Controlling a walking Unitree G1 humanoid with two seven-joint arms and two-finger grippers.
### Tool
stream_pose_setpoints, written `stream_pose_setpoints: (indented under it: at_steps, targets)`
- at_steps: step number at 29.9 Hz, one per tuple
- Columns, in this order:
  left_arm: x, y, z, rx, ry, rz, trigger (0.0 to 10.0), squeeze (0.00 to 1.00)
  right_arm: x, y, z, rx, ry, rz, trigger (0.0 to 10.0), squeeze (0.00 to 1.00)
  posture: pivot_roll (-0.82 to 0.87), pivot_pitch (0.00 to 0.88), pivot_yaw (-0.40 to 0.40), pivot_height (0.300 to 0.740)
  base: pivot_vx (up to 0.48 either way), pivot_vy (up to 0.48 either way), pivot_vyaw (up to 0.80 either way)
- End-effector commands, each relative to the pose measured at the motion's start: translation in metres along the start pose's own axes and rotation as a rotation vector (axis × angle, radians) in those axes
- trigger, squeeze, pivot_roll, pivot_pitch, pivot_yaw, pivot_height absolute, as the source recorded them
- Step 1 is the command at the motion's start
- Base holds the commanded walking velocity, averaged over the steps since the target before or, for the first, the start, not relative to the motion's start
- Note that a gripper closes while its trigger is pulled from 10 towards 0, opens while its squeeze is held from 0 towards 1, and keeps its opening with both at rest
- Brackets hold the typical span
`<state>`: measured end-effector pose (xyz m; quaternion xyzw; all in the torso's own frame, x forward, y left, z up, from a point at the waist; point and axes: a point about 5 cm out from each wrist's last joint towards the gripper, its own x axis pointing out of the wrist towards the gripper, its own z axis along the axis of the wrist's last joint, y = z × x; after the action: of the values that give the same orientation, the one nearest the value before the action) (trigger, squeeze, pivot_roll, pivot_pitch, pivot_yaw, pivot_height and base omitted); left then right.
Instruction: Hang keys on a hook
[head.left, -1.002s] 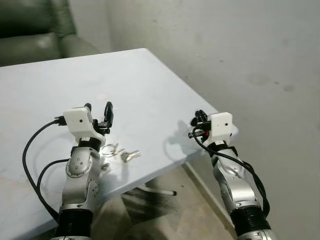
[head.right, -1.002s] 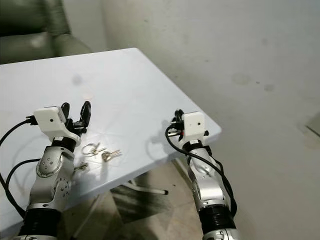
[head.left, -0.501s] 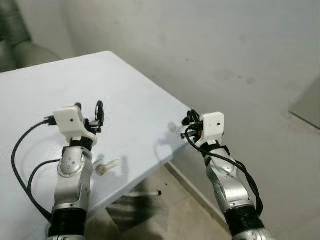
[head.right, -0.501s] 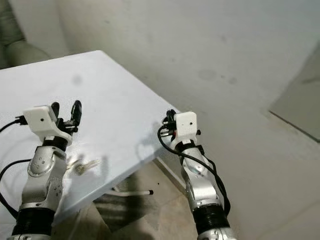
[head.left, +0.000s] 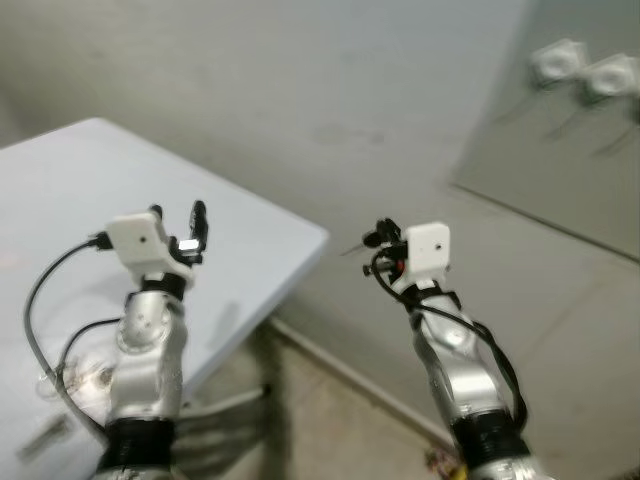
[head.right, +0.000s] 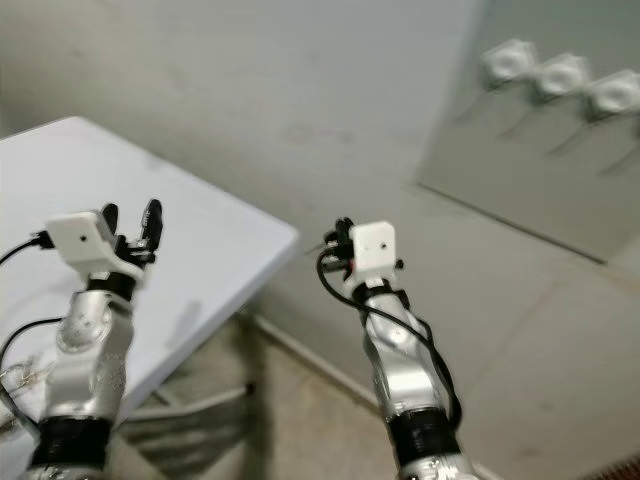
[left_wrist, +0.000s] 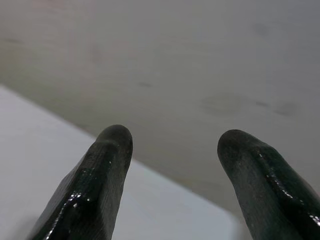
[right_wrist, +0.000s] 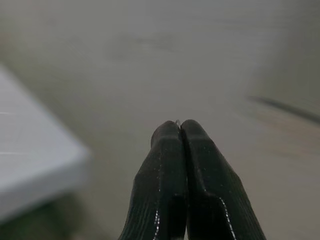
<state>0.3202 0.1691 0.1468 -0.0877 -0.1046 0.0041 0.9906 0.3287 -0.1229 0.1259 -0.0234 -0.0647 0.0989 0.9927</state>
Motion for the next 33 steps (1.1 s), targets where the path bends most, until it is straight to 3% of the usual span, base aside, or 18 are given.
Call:
stream_pose_setpoints:
  at_steps: [1, 17, 33]
  targets:
    - [0.000, 0.011, 0.001, 0.023, 0.007, 0.039, 10.0, 0.00, 0.002, 0.007, 0.003, 0.010, -0.015, 0.015, 10.0, 0.00, -0.10, 0.000, -0.020, 0.740, 0.000, 0.000, -0.76]
    - [0.002, 0.009, -0.002, -0.002, 0.043, 0.038, 10.0, 0.00, 0.001, 0.007, 0.003, 0.010, -0.016, 0.011, 10.0, 0.00, -0.11, 0.000, -0.017, 0.740, 0.000, 0.000, -0.74]
    - [-0.001, 0.004, -0.011, -0.027, 0.110, 0.046, 10.0, 0.00, -0.003, 0.007, -0.001, 0.019, 0.016, -0.001, 10.0, 0.00, -0.12, 0.000, -0.024, 0.740, 0.000, 0.000, 0.00]
